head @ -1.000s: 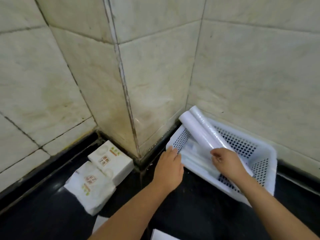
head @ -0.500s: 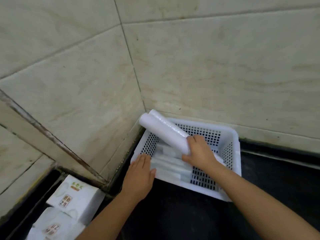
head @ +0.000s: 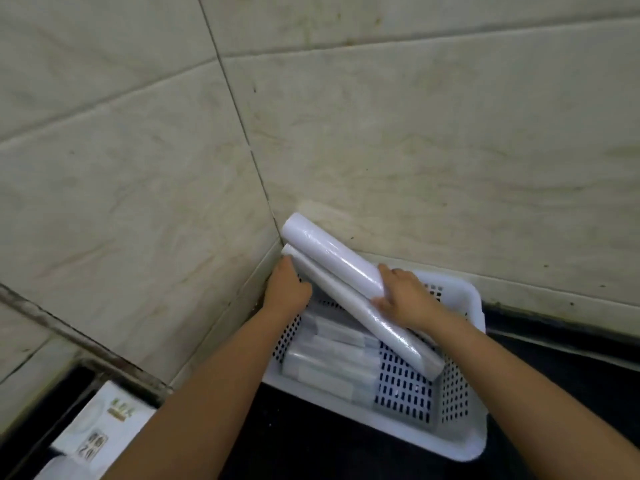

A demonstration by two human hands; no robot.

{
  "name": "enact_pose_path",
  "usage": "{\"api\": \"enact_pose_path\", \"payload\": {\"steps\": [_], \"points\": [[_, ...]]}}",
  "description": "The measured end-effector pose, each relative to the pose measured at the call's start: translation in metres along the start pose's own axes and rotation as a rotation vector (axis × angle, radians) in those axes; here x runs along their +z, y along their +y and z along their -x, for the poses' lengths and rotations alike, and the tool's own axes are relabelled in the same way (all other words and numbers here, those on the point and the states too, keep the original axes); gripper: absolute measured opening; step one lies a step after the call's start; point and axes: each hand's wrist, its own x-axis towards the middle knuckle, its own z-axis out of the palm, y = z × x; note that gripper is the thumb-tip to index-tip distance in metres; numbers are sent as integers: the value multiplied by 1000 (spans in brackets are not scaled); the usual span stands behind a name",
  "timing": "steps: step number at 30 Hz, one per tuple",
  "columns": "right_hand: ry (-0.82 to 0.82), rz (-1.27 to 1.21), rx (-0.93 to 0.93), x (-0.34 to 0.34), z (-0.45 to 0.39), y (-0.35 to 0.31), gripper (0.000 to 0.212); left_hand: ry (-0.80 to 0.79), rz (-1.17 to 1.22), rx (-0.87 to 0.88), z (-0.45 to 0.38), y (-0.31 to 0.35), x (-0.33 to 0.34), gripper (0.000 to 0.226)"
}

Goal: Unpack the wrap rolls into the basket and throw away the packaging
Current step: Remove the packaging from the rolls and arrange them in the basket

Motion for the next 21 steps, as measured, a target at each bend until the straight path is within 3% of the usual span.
{"api": "enact_pose_path", "payload": {"steps": [5,8,10,16,21], "points": [[34,71,6,11,8,5,68,97,63,53,-17,7,5,10],[87,119,10,12,10,2,65,3,145,11,-17,-2,-1,61],[105,157,11,14,10,-1,60,21,80,-46,-14,-11,-6,80],[62,212,-17,22,11,-7,54,155,102,-69,12,-32,3,79],[-29,393,-159,35,29,-2,68,178,13,-49,10,-35,5,78]]}}
